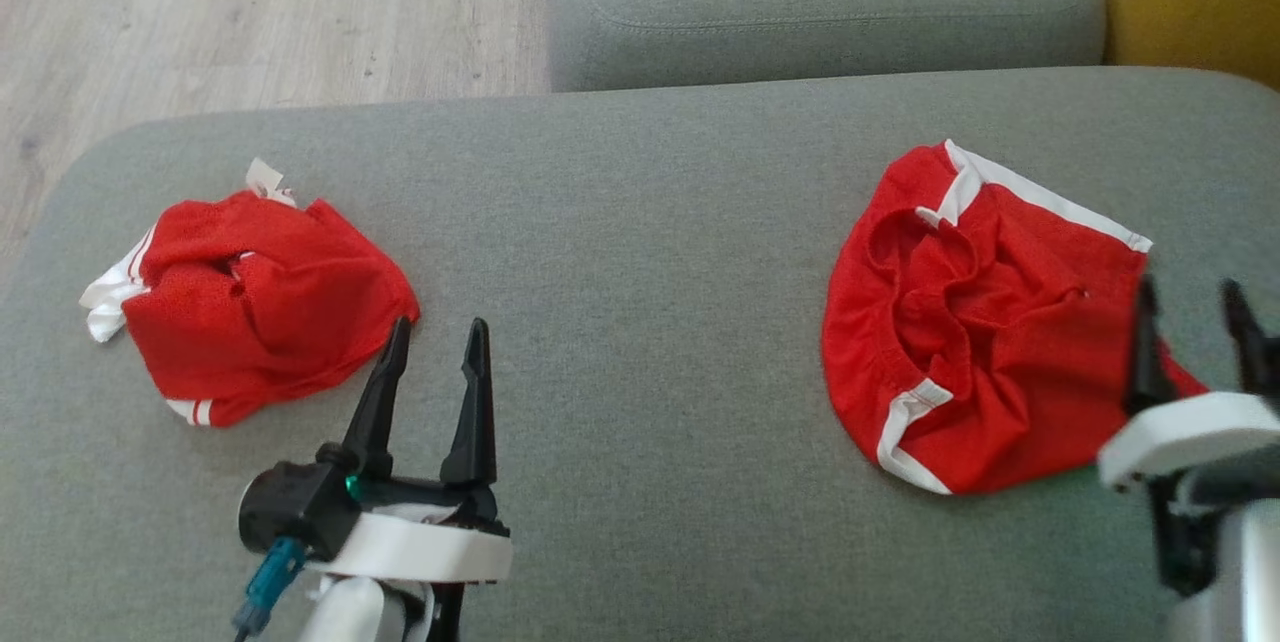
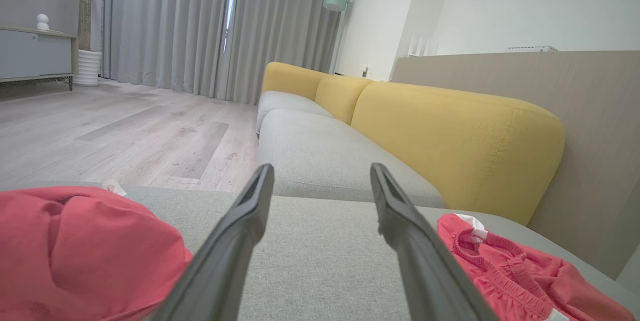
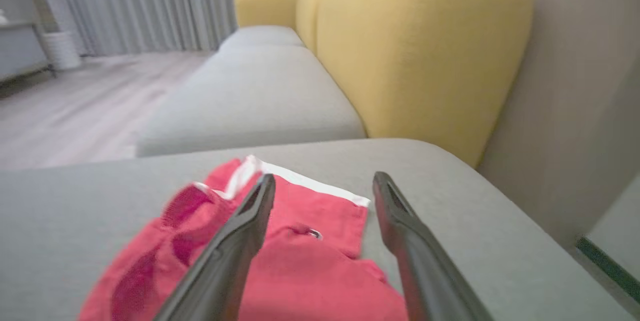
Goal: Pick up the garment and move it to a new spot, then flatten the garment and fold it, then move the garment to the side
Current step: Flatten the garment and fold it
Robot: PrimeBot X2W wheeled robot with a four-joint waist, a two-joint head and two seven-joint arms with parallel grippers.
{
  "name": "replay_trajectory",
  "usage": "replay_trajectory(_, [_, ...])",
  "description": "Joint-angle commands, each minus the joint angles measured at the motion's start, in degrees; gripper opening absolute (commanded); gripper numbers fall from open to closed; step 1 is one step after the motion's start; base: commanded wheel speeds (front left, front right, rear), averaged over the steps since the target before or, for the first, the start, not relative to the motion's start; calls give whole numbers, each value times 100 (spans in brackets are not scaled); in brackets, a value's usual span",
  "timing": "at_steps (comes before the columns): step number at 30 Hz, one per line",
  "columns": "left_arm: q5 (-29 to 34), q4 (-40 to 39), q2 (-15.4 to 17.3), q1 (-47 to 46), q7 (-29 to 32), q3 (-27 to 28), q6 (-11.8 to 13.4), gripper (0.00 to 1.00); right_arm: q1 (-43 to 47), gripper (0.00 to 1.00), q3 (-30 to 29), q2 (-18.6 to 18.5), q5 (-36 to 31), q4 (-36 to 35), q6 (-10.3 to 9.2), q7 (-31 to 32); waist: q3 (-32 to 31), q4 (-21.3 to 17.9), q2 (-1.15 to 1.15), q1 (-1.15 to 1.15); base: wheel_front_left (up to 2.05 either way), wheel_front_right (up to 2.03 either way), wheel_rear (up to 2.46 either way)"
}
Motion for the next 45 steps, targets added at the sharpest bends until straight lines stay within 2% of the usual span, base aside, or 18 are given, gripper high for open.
replay_trajectory(1, [-1, -199, -6, -145, -37, 157, -18, 100, -70, 100, 284, -44, 136, -253, -4, -129, -8, 7, 0, 0, 0, 0, 0])
replay_trajectory(7, [17, -203, -6, -126, -37, 145, -37, 100, 264, 100, 1119, -42, 911, -281, -4, -601, -25, 47, 0, 0, 0, 0, 0])
replay_trajectory(13, [25, -189, -6, -162, -37, 98, -55, 100, 319, 100, 1463, -42, 1149, -38, -4, -792, 39, 165, 0, 0, 0, 0, 0])
replay_trajectory(20, [0, -174, -6, -254, -37, 58, -69, 100, -147, 100, 1262, -42, 1084, 371, -4, -611, 255, 382, 0, 0, 0, 0, 0])
replay_trajectory(30, [-47, -128, -6, -453, -37, -46, -94, 100, -1046, 100, 988, -42, 878, 1684, -4, 7, 569, 696, 0, 0, 0, 0, 0])
replay_trajectory(34, [-55, -94, -6, -502, -37, -79, -97, 100, -1341, 100, 927, -41, 801, 2227, -4, 6, 616, 794, 0, 0, 0, 0, 0])
replay_trajectory(35, [-54, -88, -6, -507, -37, -77, -97, 100, -1411, 43, 970, -41, 808, 2321, -4, -43, 624, 807, 0, 0, 0, 0, 0])
replay_trajectory(36, [-51, -81, -6, -512, -37, -73, -97, 100, -1478, 0, 1019, -41, 799, 2383, -4, -127, 629, 820, 0, 0, 0, 0, 0])
replay_trajectory(41, [-38, -46, -6, -514, -37, -61, -96, 100, -1771, 0, 1260, -41, 574, 2490, -4, -575, 613, 849, 0, 0, 0, 0, 0])
replay_trajectory(45, [-36, -30, -6, -502, -37, -75, -85, 100, -2022, 0, 1546, -41, 409, 2480, -4, -699, 593, 843, 0, 0, 0, 0, 0])
